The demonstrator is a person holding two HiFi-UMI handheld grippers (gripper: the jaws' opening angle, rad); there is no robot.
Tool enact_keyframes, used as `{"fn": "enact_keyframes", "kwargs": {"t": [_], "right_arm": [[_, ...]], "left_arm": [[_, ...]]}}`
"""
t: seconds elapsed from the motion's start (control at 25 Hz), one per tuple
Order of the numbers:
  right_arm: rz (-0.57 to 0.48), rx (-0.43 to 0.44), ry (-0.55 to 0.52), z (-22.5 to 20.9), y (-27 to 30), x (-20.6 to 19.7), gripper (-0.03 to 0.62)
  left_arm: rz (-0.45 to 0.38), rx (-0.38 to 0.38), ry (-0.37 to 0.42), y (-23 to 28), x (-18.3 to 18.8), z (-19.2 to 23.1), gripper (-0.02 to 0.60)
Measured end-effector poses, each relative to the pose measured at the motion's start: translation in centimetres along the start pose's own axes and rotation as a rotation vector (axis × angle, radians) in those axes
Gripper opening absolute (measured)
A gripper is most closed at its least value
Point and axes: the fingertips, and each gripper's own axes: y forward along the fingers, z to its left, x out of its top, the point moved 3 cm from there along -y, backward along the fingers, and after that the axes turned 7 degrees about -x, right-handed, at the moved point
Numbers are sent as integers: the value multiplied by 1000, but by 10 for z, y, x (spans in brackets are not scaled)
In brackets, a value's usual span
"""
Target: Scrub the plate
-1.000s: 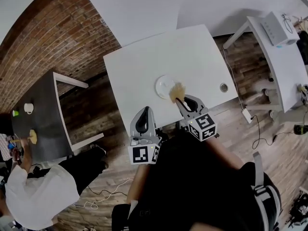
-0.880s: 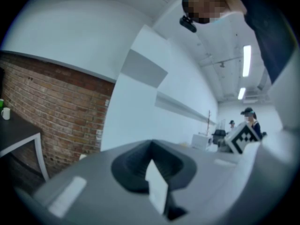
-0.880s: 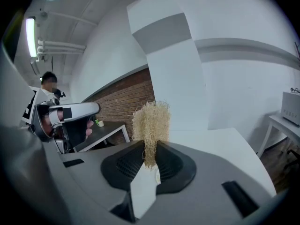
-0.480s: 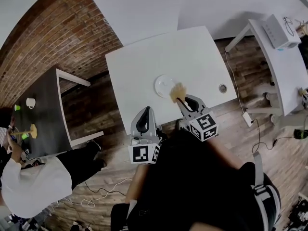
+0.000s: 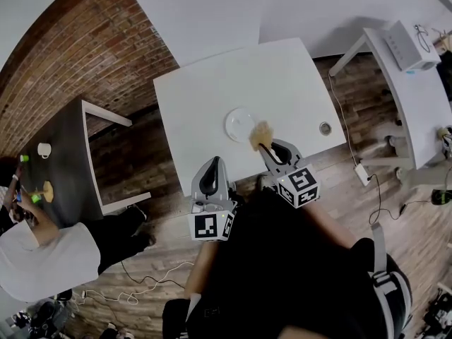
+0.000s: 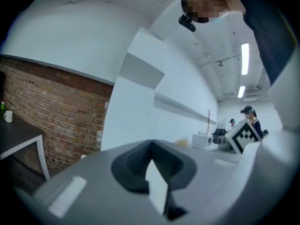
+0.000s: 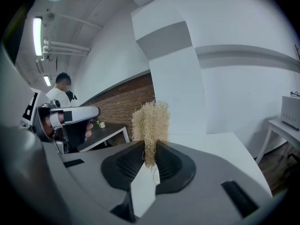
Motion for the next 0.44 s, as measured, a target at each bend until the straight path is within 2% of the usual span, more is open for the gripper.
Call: {"fn": "enact_keyframes", "kwargs": {"t": [0.44], "right_arm": [[-11,0,0,2,-1,2,61]], "left_arm": [[-7,2,5,-2,2,1,3]]}}
